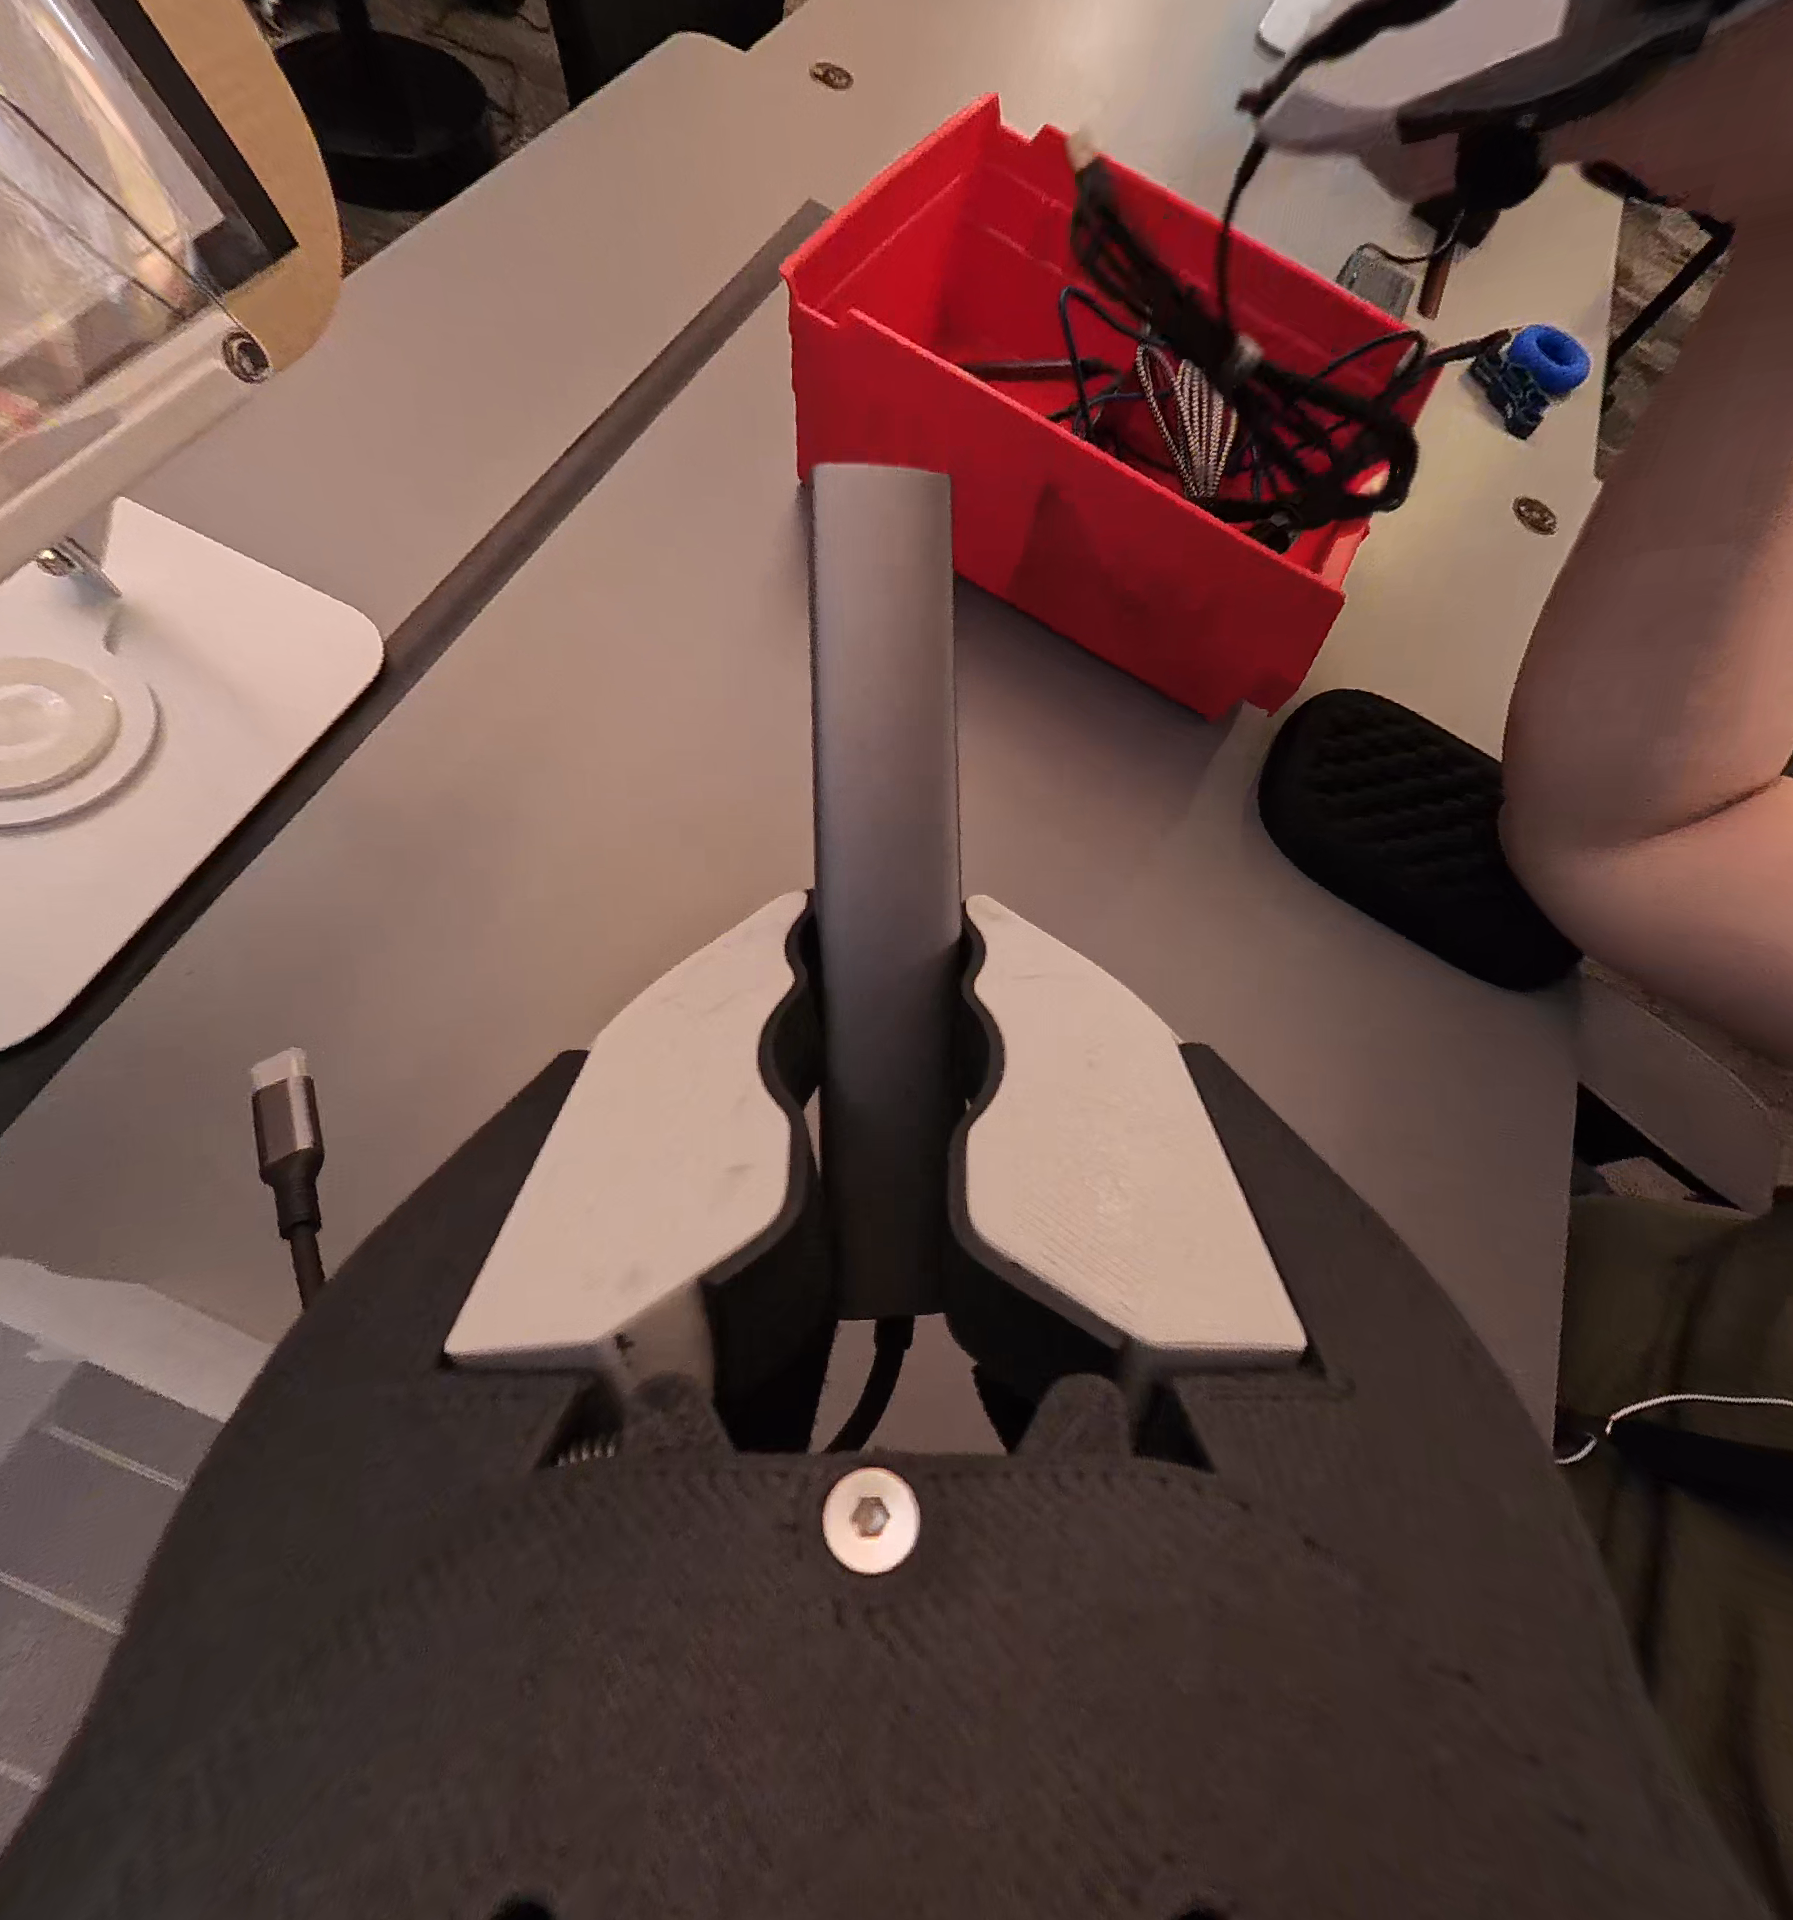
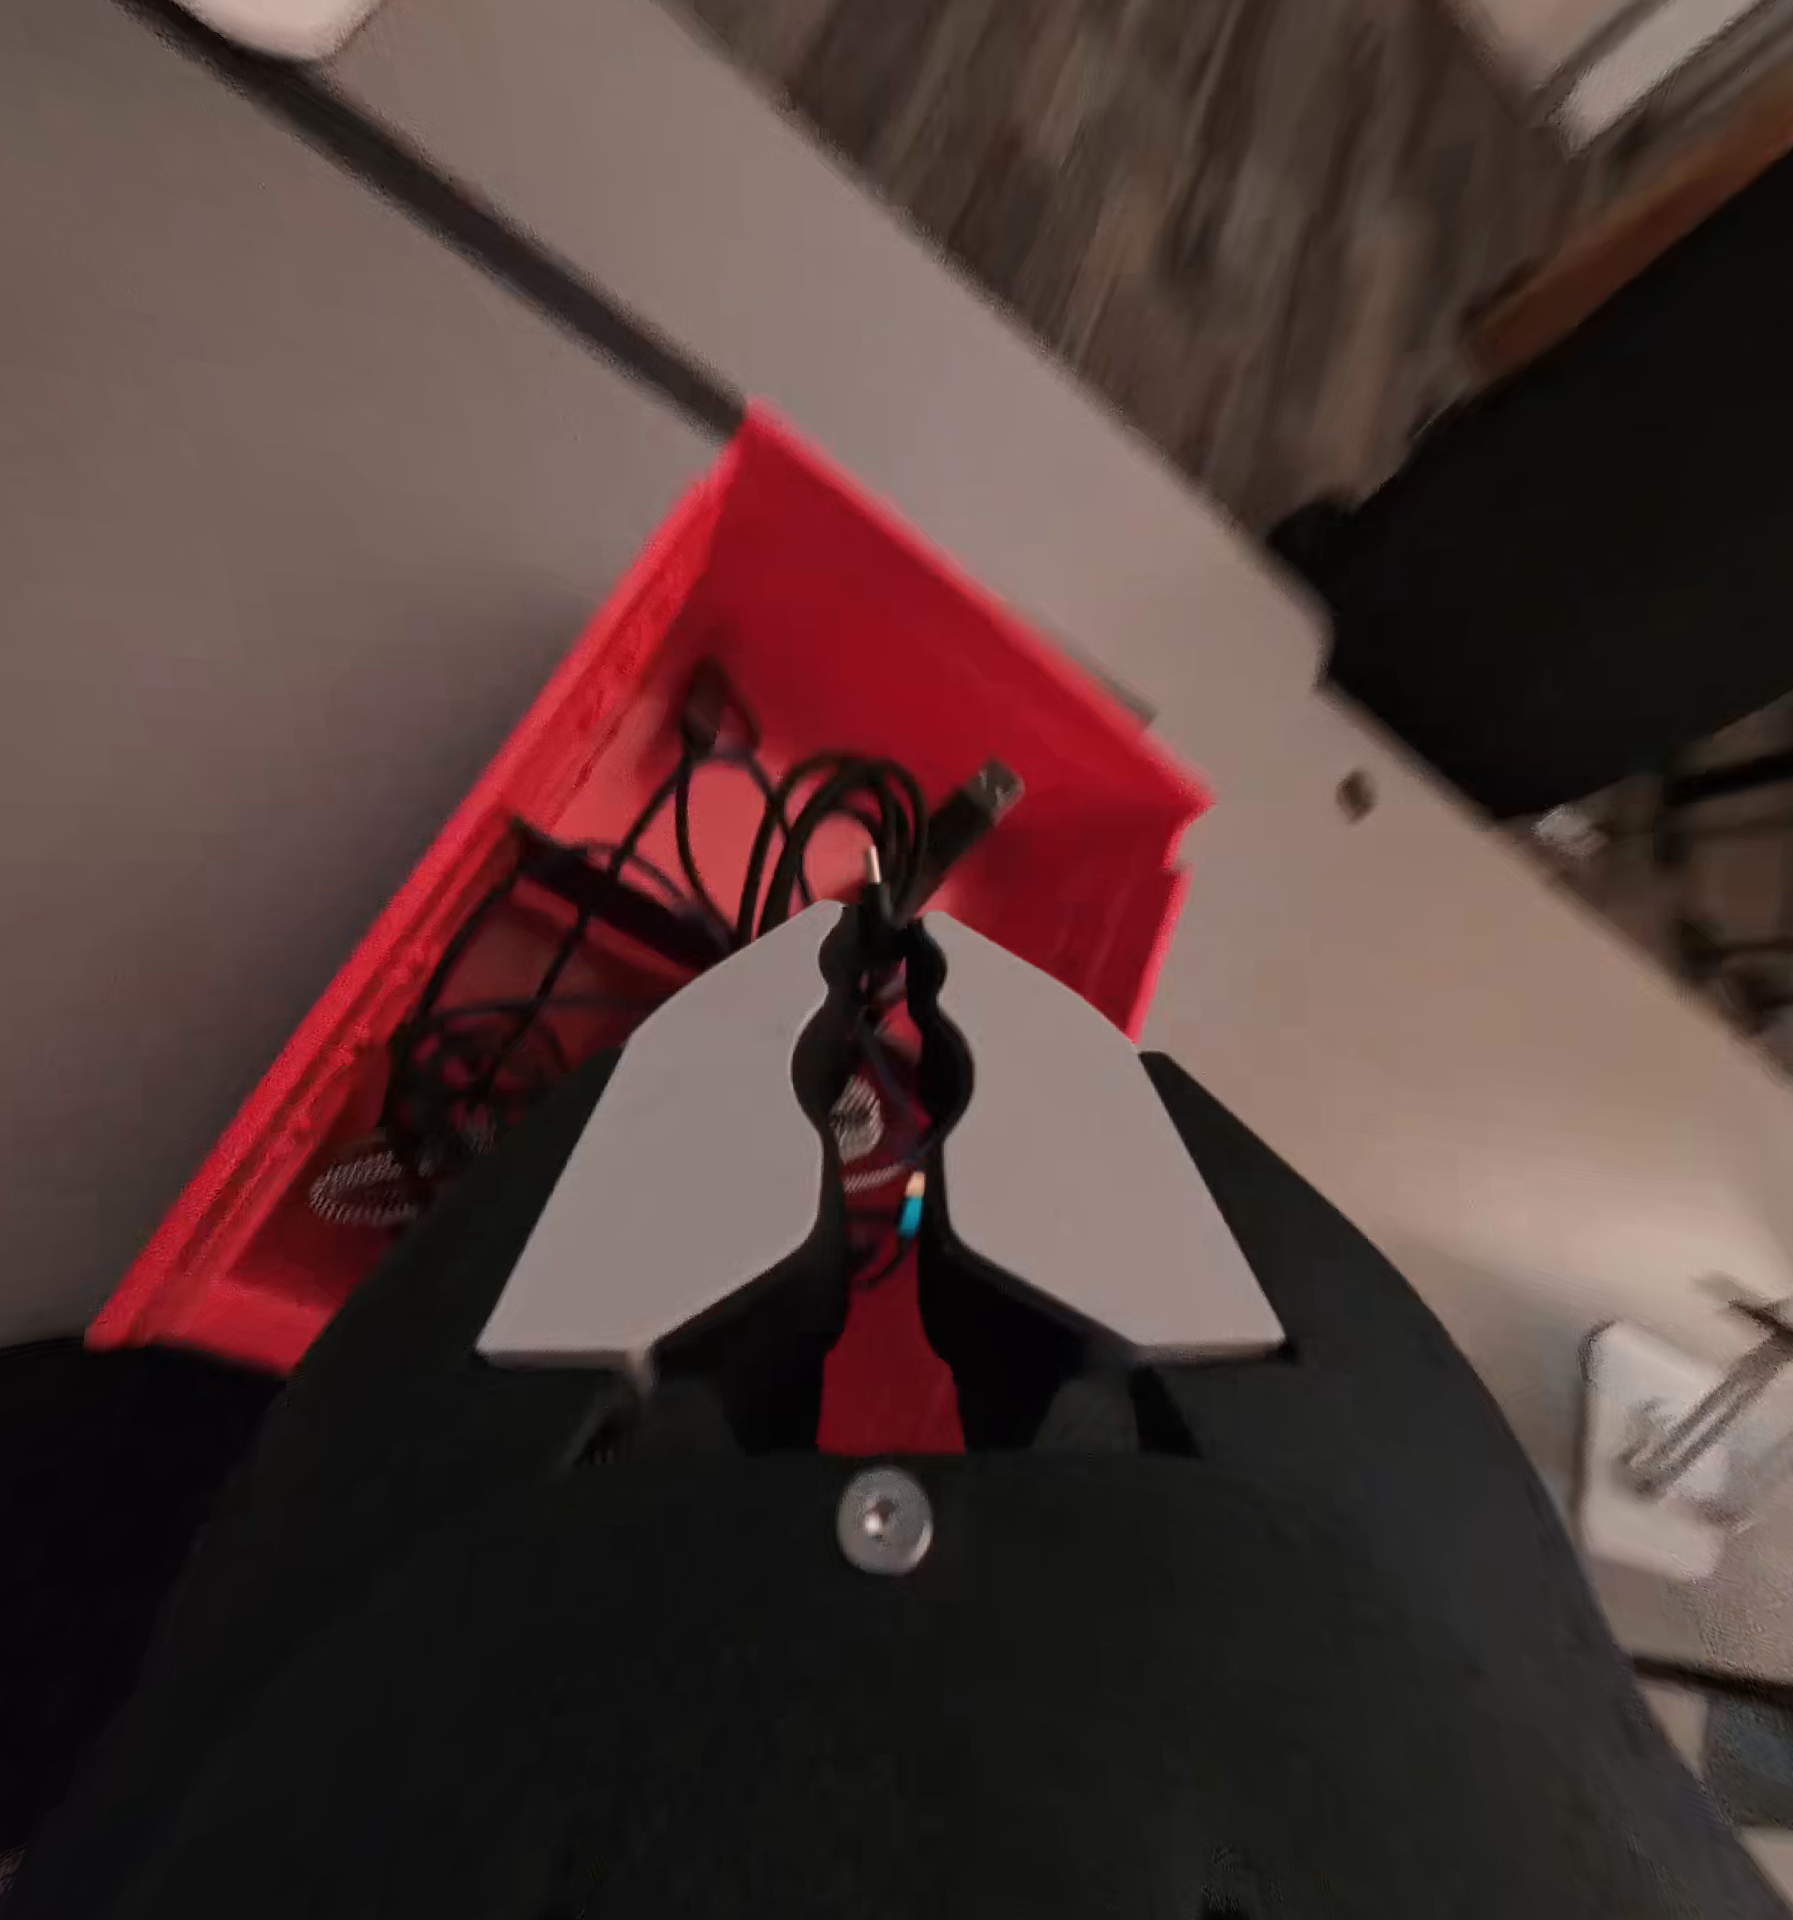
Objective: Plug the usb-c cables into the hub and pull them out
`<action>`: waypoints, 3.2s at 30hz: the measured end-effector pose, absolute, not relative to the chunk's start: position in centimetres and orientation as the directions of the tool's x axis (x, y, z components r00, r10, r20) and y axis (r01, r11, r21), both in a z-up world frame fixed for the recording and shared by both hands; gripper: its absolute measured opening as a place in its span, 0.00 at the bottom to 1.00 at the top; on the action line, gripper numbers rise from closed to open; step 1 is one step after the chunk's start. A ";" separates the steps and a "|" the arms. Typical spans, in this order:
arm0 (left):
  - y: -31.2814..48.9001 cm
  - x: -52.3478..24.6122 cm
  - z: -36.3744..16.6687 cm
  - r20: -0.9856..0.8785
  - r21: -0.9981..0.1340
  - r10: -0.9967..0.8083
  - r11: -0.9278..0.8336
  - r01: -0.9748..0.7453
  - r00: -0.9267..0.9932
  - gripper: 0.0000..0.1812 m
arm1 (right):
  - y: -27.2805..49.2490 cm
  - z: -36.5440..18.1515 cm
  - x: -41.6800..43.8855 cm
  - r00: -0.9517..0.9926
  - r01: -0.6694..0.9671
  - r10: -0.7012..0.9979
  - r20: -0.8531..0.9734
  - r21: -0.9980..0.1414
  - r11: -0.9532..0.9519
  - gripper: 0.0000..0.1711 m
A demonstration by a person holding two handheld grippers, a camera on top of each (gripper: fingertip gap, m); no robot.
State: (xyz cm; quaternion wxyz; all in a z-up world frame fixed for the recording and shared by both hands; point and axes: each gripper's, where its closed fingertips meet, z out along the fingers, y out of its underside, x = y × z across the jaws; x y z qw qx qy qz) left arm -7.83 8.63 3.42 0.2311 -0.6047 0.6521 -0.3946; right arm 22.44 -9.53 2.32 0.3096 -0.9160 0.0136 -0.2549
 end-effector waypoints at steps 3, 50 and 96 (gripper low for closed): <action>8.4 -7.6 3.0 0.176 -0.786 -0.970 -0.035 -0.617 -0.169 0.11 | -11.9 -1.6 24.3 0.906 0.049 -0.157 0.394 -0.464 -0.884 0.05; 6.3 -7.0 0.1 0.227 -0.703 -0.950 -0.008 -0.711 -0.214 0.11 | -11.6 -4.5 20.4 0.882 0.370 0.230 0.412 -0.301 -0.879 0.23; 3.6 -6.5 5.5 0.397 -0.833 -0.848 -0.172 -0.526 -0.351 0.41 | -8.4 1.5 24.2 0.831 0.483 0.090 0.550 -0.632 -0.606 0.06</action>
